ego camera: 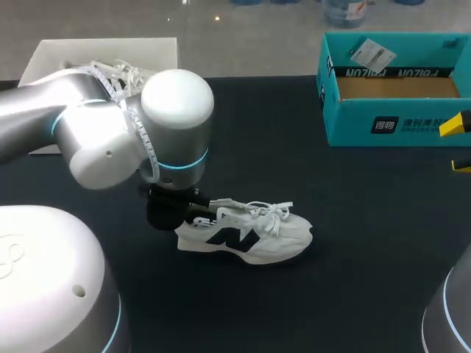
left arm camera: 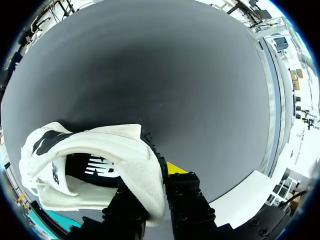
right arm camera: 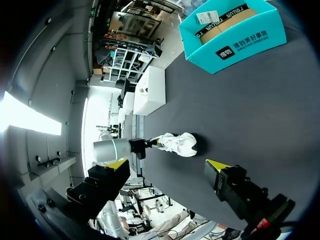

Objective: Take the shoe out of the shoebox, open the shoe tongue, remove and reinsert the insole, then place the shoe into the shoebox

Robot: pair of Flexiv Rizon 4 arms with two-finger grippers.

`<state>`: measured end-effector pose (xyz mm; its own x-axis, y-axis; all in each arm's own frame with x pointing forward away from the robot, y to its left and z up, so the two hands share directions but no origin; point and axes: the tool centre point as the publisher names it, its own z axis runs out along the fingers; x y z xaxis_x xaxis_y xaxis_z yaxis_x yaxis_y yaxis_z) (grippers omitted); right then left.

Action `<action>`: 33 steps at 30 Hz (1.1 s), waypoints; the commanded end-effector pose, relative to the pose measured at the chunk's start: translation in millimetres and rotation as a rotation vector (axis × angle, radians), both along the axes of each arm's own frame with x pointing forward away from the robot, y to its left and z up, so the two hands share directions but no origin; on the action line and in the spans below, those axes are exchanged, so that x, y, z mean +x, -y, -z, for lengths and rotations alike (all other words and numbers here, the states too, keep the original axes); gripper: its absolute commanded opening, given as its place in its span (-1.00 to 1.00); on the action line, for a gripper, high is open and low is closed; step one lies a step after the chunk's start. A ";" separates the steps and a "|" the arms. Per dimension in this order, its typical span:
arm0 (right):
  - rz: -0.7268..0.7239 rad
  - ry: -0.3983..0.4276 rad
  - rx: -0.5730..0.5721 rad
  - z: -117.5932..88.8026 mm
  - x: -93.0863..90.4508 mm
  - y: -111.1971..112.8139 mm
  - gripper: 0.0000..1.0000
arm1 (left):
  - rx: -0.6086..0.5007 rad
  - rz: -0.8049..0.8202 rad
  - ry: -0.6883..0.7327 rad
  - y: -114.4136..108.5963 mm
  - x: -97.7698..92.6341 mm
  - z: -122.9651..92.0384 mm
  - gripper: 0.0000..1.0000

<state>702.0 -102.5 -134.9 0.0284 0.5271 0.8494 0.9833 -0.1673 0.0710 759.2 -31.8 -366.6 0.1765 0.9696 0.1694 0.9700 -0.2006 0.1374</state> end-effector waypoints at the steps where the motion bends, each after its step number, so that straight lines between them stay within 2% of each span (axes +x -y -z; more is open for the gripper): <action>1: 0.003 0.000 -0.002 0.2 -1.4 -0.5 1.00 | -0.001 -0.006 -0.003 -1.2 3.6 6.4 -1.00; 6: 0.003 0.000 -0.002 0.2 -1.4 -0.5 1.00 | -0.007 -0.017 -0.019 -0.4 4.1 15.1 -1.00; 12: 0.003 0.000 -0.002 0.2 -1.4 -0.5 1.00 | -0.003 -0.006 -0.021 1.2 1.8 15.5 -1.00; 13: 0.003 0.000 -0.002 0.2 -1.4 -0.5 1.00 | 0.001 -0.008 -0.019 1.5 1.0 15.1 0.69; 14: 0.003 0.000 -0.002 0.2 -1.4 -0.5 1.00 | 0.001 -0.006 -0.014 1.7 -0.7 13.9 1.00; 21: 0.003 0.000 -0.002 0.2 -1.4 -0.5 1.00 | -0.032 -0.007 -0.004 2.0 -12.1 -9.6 1.00; 24: 0.003 0.000 -0.002 0.2 -1.4 -0.5 1.00 | -0.032 -0.059 -0.024 2.0 -13.7 -22.5 1.00; 25: 0.003 0.000 -0.002 0.2 -1.4 -0.5 1.00 | -0.015 -0.123 -0.009 1.8 -12.0 -26.5 1.00; 30: 0.003 0.000 -0.002 0.2 -1.4 -0.5 1.00 | -0.138 -0.264 -0.105 -6.2 -8.9 -54.3 1.00; 33: 0.003 0.000 -0.002 0.2 -1.4 -0.5 1.00 | -0.230 -0.356 -0.193 -12.3 -4.9 -64.0 1.00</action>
<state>702.1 -102.6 -134.9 0.0284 0.5271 0.8494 0.9833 -0.1674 0.0710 748.4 -36.4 -317.9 -0.0819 0.9951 0.0559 0.9952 0.0786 0.0579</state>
